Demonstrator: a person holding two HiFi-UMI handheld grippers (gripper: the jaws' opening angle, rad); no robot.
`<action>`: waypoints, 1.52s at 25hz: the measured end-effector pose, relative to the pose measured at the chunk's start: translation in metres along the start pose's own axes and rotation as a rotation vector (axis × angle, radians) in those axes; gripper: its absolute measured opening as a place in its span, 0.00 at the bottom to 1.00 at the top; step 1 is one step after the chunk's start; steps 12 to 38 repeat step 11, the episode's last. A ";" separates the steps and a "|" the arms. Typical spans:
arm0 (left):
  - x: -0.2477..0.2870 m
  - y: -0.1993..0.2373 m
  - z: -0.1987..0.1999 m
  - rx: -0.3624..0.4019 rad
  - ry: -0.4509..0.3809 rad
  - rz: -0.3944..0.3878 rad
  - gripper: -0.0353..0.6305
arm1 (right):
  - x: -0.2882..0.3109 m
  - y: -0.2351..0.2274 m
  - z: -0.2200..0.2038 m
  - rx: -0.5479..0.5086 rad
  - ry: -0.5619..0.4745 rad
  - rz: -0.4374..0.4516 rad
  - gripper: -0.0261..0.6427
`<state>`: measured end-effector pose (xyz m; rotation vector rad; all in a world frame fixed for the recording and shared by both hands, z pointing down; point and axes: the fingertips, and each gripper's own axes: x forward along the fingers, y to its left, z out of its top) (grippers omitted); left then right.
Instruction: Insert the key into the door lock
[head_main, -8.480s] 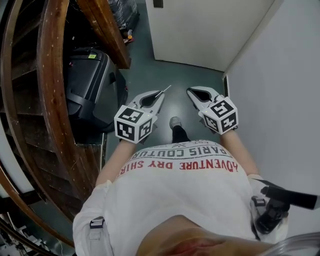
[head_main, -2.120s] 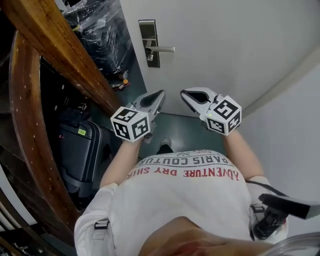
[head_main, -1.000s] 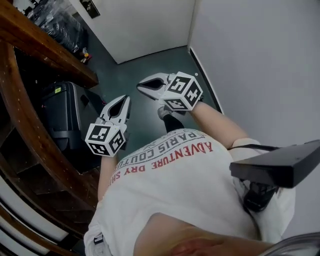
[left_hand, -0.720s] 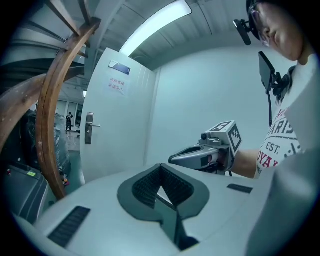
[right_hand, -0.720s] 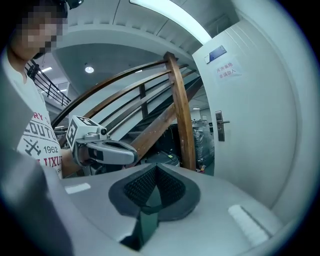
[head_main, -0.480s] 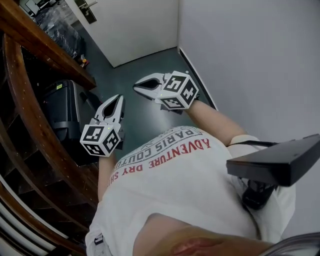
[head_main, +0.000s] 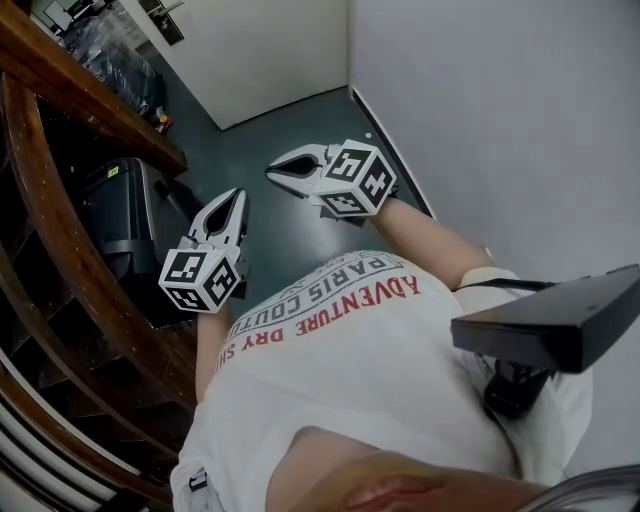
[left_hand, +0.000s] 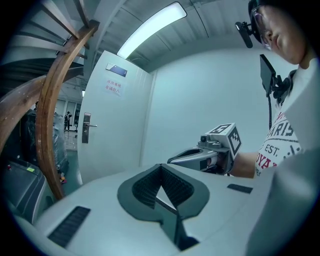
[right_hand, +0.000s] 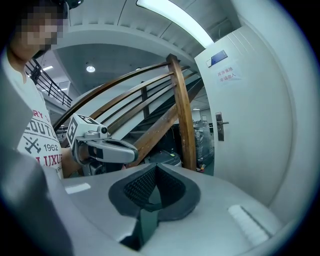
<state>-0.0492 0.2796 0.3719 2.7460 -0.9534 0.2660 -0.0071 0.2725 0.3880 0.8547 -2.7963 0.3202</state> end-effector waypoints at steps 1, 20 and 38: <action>0.001 0.000 0.000 0.003 -0.001 0.000 0.06 | 0.000 -0.001 0.000 -0.002 0.000 -0.001 0.04; 0.005 -0.001 -0.011 -0.001 0.010 -0.001 0.06 | 0.001 -0.001 -0.014 0.008 0.008 0.000 0.04; 0.005 -0.001 -0.011 -0.001 0.010 -0.001 0.06 | 0.001 -0.001 -0.014 0.008 0.008 0.000 0.04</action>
